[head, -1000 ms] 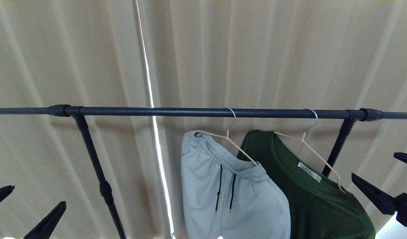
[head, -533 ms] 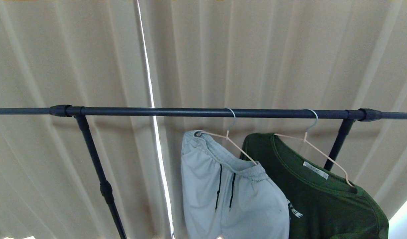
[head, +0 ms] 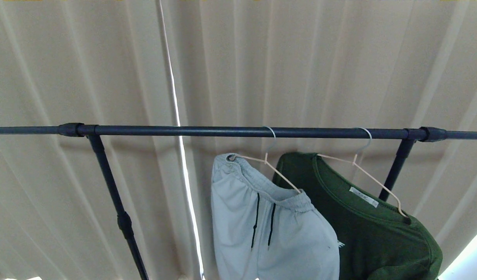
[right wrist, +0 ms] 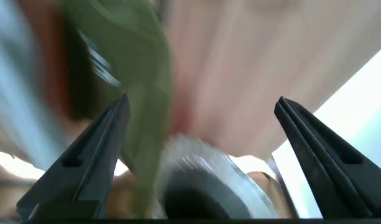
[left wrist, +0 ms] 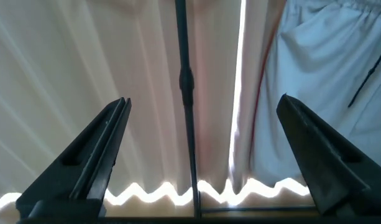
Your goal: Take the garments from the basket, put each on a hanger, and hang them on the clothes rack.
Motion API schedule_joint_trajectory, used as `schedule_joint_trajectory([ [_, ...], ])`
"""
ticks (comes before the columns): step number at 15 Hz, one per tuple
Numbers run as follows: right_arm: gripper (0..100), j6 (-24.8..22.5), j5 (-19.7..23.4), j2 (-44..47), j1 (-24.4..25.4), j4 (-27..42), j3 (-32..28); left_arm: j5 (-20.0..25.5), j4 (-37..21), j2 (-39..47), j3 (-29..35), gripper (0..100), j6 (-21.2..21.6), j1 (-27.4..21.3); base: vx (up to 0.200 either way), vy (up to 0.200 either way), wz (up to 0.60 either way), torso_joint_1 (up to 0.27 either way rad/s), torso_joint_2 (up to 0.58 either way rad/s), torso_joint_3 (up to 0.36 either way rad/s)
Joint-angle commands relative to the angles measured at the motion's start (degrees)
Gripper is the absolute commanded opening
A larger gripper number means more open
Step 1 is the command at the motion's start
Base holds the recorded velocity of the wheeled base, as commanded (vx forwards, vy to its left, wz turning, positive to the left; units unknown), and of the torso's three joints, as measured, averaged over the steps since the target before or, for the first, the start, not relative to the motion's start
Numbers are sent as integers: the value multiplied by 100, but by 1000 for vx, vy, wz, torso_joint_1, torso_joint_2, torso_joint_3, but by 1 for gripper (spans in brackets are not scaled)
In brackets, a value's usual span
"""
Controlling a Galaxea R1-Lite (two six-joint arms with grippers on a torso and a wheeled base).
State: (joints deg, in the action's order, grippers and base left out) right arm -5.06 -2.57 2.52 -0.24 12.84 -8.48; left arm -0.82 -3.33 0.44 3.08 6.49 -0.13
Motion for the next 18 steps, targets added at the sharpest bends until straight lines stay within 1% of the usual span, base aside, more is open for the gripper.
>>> schedule_joint_trajectory([
  [1,100,233,354,-252,42,-756,471,3,676,-44,-308,100,28,-4,0,0,0,0,0,0],
  [2,100,207,618,-252,42,-1275,840,20,693,-44,-308,100,-42,-4,0,0,0,0,0,0],
  [3,100,146,758,-252,42,-1336,848,55,561,-44,-308,100,-174,-4,0,0,0,0,0,0],
  [4,100,128,802,-252,42,-1275,848,134,386,-44,-308,100,-420,-4,0,0,0,0,0,0],
  [5,100,119,811,-252,42,-1266,848,275,342,-44,-308,100,-552,-4,0,0,0,0,0,0],
  [7,100,137,758,-252,42,-1266,848,301,342,-44,-308,100,-561,-4,0,0,0,0,0,0],
  [8,100,146,644,-252,42,-1275,848,284,342,-44,-308,100,-569,-4,0,0,0,0,0,0],
  [9,100,163,415,-252,42,-1275,848,275,333,-44,-308,100,-578,-4,0,0,0,0,0,0],
  [10,100,269,266,-252,42,-1284,848,284,333,-44,-308,100,-578,-4,0,0,0,0,0,0],
  [18,100,497,213,-252,42,-1292,848,275,333,-44,-308,100,-578,-4,0,0,0,0,0,0],
])
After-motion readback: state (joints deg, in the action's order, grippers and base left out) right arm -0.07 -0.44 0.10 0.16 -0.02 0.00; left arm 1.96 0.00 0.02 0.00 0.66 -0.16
